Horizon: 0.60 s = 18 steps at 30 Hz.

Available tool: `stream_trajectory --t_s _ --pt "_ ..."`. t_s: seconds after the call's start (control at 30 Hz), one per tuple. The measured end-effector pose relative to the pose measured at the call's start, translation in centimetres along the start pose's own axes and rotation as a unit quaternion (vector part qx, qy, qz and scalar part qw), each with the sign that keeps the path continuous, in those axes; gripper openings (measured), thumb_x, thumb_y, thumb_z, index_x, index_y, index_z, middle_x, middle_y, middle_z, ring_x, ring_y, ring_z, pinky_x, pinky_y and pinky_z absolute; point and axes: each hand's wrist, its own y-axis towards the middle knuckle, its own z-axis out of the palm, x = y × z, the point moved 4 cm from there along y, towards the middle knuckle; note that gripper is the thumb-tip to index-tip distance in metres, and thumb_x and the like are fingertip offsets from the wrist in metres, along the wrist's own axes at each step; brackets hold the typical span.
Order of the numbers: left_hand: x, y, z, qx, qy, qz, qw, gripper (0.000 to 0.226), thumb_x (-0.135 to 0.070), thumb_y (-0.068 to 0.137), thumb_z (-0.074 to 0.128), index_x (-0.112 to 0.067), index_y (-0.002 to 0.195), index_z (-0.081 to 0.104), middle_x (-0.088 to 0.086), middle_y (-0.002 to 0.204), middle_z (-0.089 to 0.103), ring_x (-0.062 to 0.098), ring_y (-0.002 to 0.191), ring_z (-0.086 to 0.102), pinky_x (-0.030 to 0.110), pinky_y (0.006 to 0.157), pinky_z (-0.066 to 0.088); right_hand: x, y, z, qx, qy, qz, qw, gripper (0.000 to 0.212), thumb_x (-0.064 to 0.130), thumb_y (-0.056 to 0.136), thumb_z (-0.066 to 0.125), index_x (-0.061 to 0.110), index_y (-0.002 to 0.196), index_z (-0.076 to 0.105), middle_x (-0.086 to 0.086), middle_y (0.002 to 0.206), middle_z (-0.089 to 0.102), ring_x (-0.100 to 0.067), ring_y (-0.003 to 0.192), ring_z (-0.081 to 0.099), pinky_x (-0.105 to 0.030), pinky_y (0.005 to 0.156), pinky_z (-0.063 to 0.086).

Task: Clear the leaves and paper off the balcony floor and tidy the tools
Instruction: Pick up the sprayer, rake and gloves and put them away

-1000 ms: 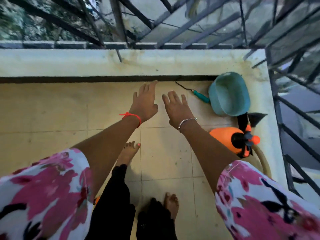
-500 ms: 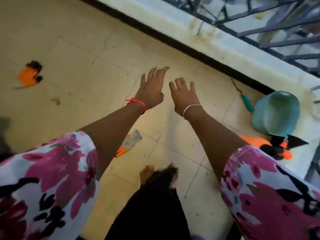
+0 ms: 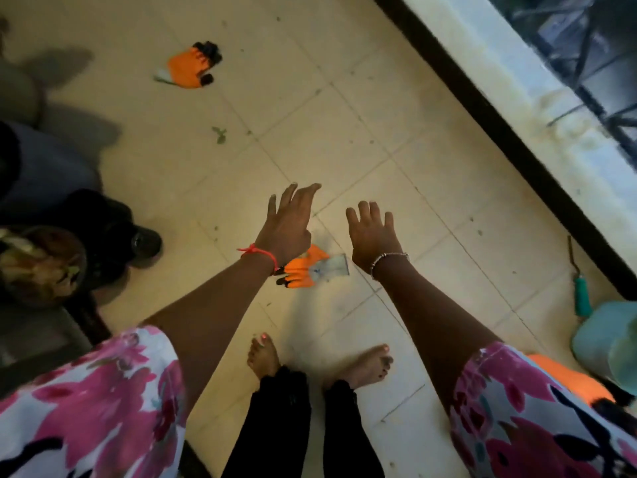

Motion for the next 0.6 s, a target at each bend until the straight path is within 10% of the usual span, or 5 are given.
stream_trajectory --t_s 0.6 --pt "14.9 -4.4 -5.1 -0.061 -0.038 -0.111 0.991 0.075 -0.001 0.087 0.052 -0.019 0.149 0.014 0.001 0.155 0.021 0.019 0.147 0.002 0.044 0.117 0.005 16.9 6.6 -2.3 -0.006 -0.037 -0.104 0.994 0.061 0.007 0.085 0.055 0.006 0.138 0.027 -0.017 0.145 0.022 -0.034 0.133 0.025 -0.044 0.107 0.027"
